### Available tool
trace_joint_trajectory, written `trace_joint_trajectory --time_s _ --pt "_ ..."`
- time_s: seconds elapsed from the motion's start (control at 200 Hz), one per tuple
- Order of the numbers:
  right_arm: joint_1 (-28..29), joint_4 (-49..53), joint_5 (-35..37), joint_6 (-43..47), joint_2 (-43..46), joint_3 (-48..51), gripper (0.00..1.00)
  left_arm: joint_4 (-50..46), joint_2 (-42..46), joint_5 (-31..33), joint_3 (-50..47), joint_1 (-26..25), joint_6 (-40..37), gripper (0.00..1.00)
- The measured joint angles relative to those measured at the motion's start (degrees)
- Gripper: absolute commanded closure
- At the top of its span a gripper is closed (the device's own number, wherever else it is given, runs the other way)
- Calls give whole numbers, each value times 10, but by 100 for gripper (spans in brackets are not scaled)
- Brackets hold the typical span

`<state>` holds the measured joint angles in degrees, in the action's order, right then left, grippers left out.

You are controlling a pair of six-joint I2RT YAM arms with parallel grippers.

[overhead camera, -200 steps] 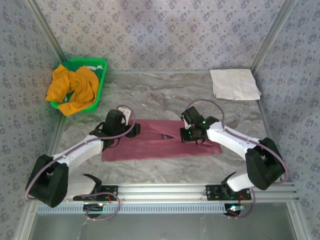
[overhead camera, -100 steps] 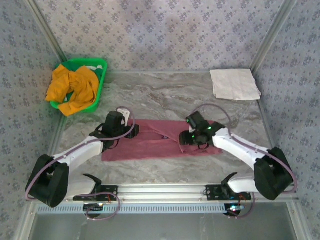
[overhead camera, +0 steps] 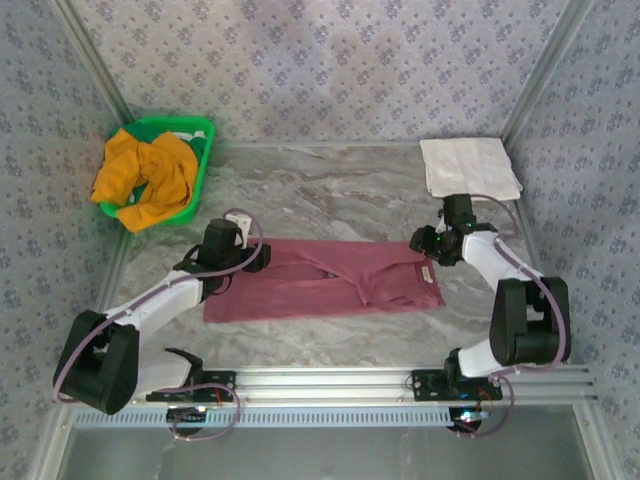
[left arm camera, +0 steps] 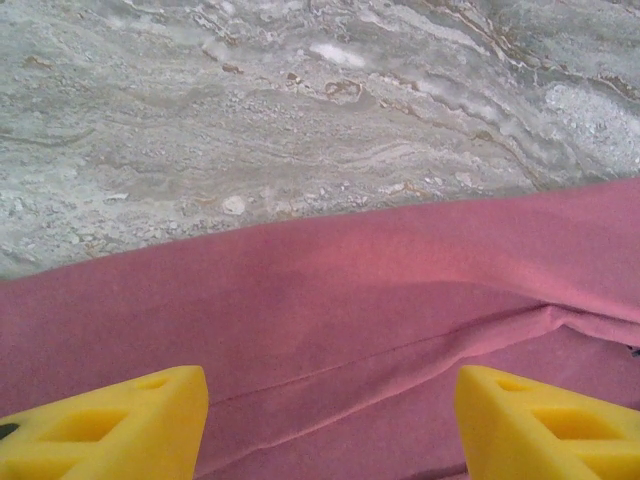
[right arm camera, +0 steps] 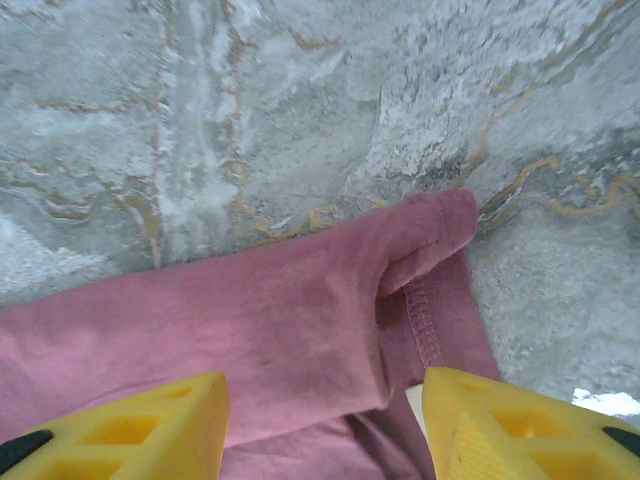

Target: Fold and stack the t-shirts

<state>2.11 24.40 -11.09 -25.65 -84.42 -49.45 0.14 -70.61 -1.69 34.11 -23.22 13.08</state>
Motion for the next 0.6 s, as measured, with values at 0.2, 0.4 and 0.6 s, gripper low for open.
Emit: trace_joint_trajectory --time_s 0.2,0.4,0.6 --pt "-6 -28 -27 10 -61 -14 57 1 -8 -4 3 3 0 34" --pt "-7 -52 -46 13 -95 -59 92 1 -23 -4 3 4 0 34" --pt "-11 -54 -52 12 -121 -110 100 2 -23 -3 3 7 0 34"
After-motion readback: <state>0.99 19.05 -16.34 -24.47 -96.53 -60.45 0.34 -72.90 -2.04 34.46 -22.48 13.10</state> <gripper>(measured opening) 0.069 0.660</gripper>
